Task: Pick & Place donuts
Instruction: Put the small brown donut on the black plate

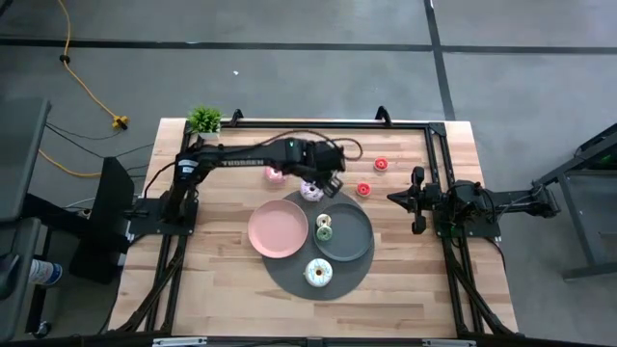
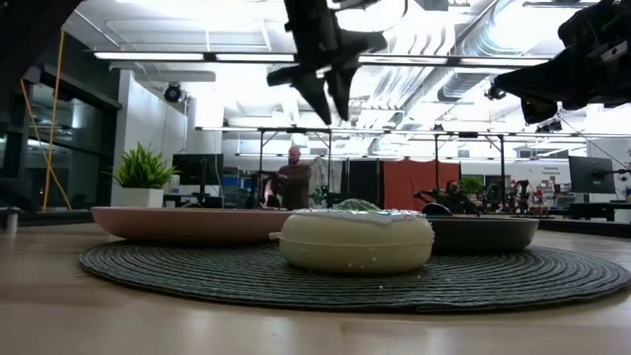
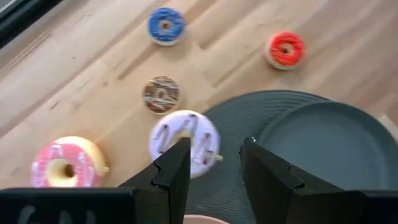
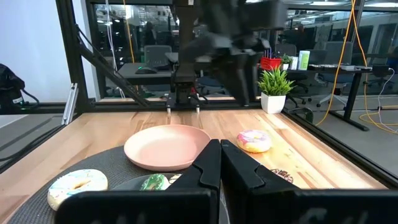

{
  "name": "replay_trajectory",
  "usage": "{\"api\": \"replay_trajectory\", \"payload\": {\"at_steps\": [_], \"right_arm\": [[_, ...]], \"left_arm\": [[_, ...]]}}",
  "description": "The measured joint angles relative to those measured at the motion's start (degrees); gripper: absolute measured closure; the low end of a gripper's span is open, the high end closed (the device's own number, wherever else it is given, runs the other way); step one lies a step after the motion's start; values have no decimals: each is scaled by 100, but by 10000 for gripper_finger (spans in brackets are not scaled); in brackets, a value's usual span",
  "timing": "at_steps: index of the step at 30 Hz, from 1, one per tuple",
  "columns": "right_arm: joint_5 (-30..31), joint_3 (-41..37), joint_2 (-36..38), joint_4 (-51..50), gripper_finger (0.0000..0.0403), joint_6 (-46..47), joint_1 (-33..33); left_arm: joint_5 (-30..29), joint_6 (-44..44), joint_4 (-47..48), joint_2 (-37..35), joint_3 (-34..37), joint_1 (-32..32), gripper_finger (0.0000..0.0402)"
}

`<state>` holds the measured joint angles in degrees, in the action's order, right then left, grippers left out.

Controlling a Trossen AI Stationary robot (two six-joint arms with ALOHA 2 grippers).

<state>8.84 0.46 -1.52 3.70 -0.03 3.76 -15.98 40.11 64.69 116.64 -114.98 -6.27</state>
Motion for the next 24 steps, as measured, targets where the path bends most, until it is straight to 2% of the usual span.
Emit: {"api": "replay_trajectory", "payload": {"at_steps": [6,16,20,24], "right_arm": [[0,0,-1,-1,402,0,1],[-1,1,-1,0,402,0,1],[0,1,0,0,402,0,-1],[-2,-1,0,0,402,0,1]], "left_arm": [[394,-460,-3,0,0,-546,269],[1040,-1785,-159,0,0,-1559,269],[1591,-2333,-387,0,33,-1959,269],[2568,-2801,-742,0,173,-2358,269]]}}
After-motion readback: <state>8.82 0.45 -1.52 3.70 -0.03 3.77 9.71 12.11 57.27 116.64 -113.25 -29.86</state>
